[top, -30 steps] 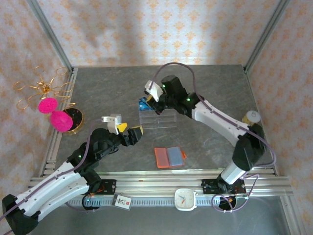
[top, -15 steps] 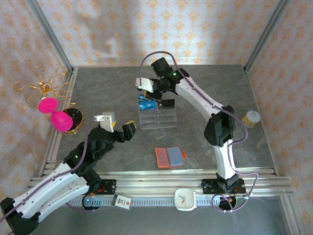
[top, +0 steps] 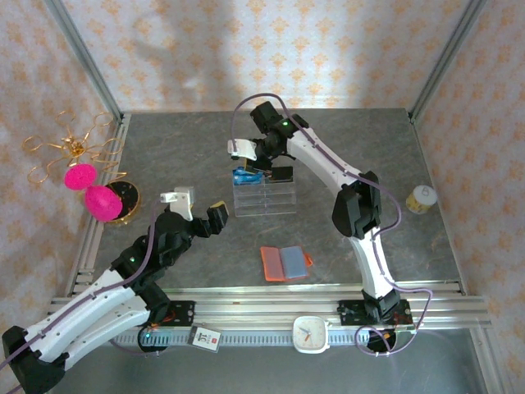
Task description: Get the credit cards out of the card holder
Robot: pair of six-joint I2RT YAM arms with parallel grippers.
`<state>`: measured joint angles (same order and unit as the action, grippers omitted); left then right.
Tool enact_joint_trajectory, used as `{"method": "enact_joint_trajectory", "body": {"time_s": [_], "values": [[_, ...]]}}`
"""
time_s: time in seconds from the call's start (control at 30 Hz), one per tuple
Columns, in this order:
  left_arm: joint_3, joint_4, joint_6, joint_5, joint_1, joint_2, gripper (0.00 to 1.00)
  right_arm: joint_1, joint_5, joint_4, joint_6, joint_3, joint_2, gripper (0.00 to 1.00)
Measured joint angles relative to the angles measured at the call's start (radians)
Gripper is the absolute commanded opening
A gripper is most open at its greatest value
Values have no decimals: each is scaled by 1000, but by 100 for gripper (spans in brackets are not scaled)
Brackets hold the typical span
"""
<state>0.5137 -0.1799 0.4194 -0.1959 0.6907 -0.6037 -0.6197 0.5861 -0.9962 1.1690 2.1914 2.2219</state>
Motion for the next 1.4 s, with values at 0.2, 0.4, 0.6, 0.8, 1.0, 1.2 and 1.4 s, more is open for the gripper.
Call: {"method": "enact_joint_trajectory", "body": {"time_s": [0.2,0.4,0.6,0.8,1.0,1.2,1.4], "values": [[0,0,-2,0,-6,15,99,0,-6,10,-6,-14,0,0],[0,0,-2,0,-10,22,99,0,-20,51,-42,-28,0,21],[0,0,1,0,-11,29,99,0,-10,93,-85,-28,0,35],[0,8,2,-11,-13,29,100,0,24,195,-203,-100,-55,40],[2,109,-3,9,-138,-72,100,0,74,534,-512,-513,-359,51],[9,277,-40,54,-312,-270,100,1,-57,951,-889,-999,-729,71],[29,447,-169,-47,-428,-461,100,2,-358,1120,-1170,-1225,-905,95]]}}
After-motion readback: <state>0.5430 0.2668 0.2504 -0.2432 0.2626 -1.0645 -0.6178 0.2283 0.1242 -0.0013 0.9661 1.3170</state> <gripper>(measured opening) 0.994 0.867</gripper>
